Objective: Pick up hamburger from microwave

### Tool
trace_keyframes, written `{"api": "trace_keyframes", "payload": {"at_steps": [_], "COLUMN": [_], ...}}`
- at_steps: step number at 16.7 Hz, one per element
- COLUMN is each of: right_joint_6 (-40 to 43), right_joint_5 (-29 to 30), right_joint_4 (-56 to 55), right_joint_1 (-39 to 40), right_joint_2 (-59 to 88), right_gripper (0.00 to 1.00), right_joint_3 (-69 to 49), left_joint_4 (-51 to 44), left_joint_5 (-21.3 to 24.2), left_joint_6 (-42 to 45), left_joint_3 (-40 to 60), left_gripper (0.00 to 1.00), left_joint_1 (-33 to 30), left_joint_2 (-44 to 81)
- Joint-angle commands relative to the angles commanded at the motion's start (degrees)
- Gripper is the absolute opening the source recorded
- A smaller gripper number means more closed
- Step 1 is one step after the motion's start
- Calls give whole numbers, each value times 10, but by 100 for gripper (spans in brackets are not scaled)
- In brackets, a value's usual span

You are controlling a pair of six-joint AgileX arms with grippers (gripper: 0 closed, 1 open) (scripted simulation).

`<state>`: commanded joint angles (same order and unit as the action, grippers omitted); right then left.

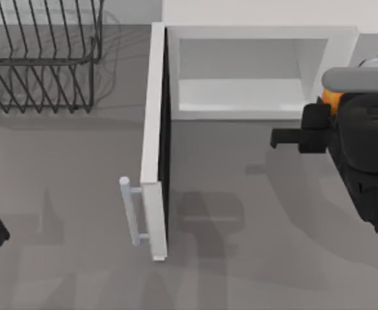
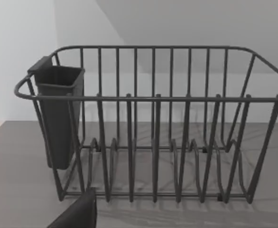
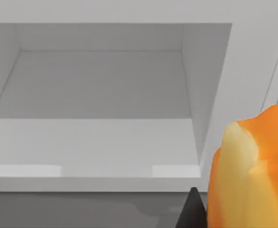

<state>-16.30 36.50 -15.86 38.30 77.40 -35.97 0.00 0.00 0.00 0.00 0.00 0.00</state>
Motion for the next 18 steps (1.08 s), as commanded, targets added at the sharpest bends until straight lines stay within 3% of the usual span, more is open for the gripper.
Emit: {"api": "trace_keyframes", "payload": {"at_steps": [7,14,18], "right_joint_6": [-2,-4,-3], "right_joint_5": [5,9,6], "right_joint_4": [-67,-355,-456], "right_joint_1": [6,6,1], "right_joint_2": [65,263,338], "right_gripper": [0,0,0], "right_joint_3": [14,82,116], "left_joint_4": [0,0,0], "left_joint_5": [0,0,0], "left_joint_6": [0,0,0], "left_joint_3": [0,0,0], "left_gripper": [100,100,100], "left_joint_1": [0,0,0], "left_joint_2": [0,0,0]}}
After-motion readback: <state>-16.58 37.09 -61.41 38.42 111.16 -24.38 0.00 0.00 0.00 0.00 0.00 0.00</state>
